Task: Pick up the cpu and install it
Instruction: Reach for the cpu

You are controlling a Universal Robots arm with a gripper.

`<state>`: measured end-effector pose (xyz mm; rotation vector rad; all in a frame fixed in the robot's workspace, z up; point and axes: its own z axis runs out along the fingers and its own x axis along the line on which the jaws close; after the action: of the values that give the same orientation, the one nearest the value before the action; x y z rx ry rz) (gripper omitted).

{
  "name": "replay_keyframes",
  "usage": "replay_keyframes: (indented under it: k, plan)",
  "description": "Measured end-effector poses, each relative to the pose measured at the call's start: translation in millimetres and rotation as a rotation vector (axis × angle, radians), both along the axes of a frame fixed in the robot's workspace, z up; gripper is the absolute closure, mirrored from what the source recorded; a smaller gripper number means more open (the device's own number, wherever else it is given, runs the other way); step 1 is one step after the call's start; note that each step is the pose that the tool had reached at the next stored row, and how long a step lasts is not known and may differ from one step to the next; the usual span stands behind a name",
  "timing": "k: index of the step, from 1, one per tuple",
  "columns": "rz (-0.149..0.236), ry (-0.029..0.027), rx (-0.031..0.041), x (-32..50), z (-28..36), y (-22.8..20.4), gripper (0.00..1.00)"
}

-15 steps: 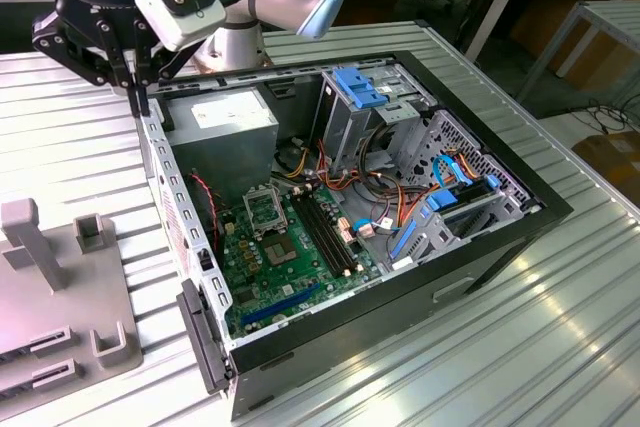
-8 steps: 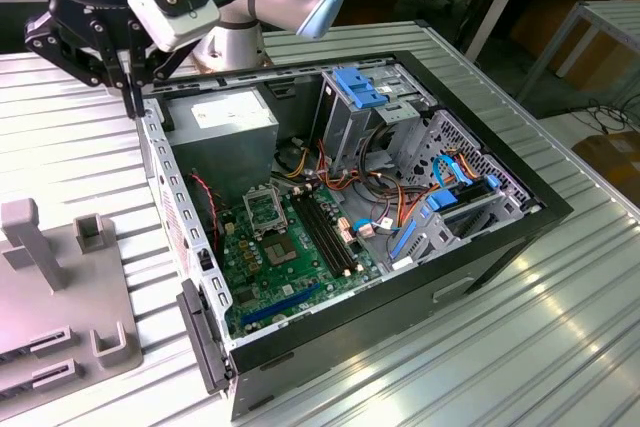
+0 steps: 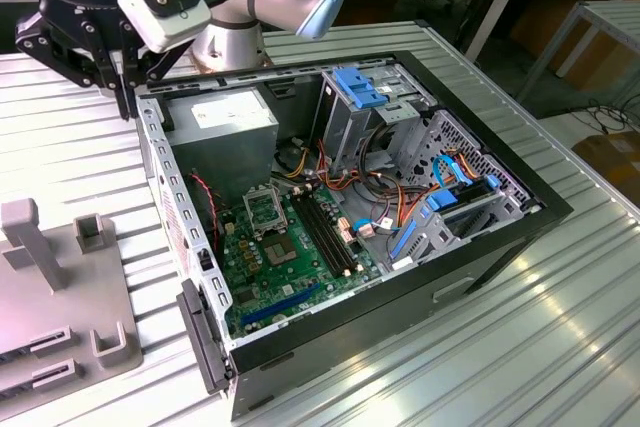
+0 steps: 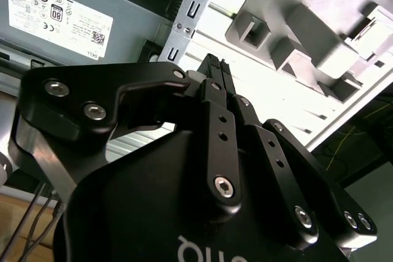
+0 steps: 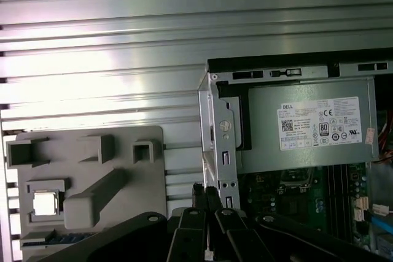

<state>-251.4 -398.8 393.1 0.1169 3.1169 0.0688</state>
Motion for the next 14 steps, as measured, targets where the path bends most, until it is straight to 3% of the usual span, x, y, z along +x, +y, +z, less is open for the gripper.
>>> replay_keyframes:
  k: [14]
  plan:
    - [0.0,0.0,0.0,-12.2,0.0,0.0,0.85]
